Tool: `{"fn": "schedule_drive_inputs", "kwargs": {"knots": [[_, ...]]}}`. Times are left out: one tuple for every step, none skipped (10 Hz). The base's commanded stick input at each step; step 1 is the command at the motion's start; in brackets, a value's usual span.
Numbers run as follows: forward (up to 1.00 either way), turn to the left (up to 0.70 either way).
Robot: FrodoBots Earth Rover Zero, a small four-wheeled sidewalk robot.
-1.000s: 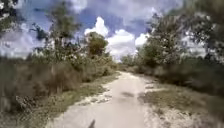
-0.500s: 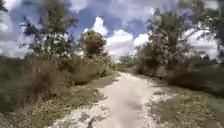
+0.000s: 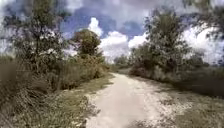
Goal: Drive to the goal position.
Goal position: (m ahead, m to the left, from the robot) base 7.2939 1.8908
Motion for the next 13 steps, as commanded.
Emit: {"fn": "schedule_drive_inputs", "kwargs": {"knots": [[1.0, 0.0], [1.0, 0.0], [1.0, 0.0], [1.0, 0.0], [1.0, 0.0], [1.0, 0.0], [1.0, 0.0], [1.0, 0.0], [1.0, 0.0], [1.0, 0.0], [1.0, 0.0], [1.0, 0.27], [1.0, 0.16]]}}
